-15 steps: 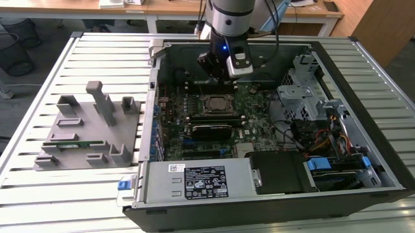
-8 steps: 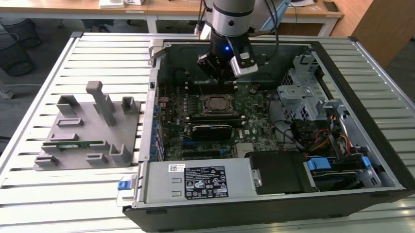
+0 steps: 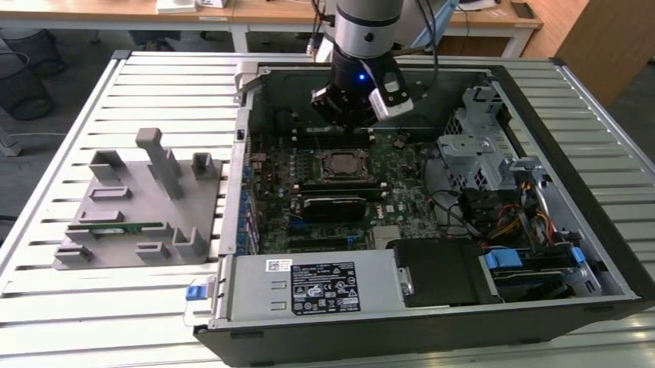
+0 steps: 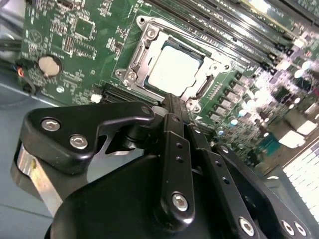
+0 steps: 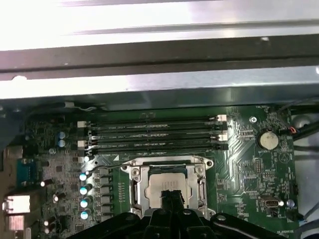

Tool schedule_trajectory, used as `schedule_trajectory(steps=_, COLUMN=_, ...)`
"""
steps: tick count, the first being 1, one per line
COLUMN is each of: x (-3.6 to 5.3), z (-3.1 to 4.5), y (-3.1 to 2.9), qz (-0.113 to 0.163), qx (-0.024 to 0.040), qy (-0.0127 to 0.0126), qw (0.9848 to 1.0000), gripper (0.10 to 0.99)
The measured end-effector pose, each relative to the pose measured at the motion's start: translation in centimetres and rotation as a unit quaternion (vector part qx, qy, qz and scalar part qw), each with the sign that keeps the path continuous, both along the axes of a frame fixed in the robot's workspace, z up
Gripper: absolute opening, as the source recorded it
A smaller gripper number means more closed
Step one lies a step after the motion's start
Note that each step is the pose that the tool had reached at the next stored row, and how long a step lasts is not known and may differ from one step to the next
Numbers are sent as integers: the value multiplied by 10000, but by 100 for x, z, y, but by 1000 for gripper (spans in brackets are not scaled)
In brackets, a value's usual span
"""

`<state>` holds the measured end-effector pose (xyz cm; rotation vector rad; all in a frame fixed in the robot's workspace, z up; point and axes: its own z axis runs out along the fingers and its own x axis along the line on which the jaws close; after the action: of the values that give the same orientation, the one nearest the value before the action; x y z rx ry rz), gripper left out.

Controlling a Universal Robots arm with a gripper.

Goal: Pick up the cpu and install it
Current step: 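Install the first cpu locking lever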

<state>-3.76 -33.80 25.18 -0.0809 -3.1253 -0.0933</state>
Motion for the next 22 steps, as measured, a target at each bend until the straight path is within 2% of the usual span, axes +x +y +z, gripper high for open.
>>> schedule_trajectory(steps=3, x=-20, z=-2, y=0, qz=123, qx=1, qy=-1, qw=9999, gripper=106)
schedule_trajectory(steps=7, x=-126, z=-2, y=0, qz=125, qx=0, qy=-11, qw=9999, gripper=106)
schedule_trajectory(steps=9, x=-185, z=-2, y=0, qz=125, qx=0, qy=-39, qw=9999, gripper=106)
schedule_trajectory(steps=11, x=-263, z=-1, y=0, qz=125, qx=-1, qy=-84, qw=9999, gripper=106)
schedule_trajectory(steps=13, x=-303, z=-1, y=0, qz=125, qx=-2, qy=-104, qw=9999, gripper=106)
schedule_trajectory(steps=22, x=-447, z=-2, y=0, qz=126, qx=-2, qy=-110, qw=9999, gripper=106)
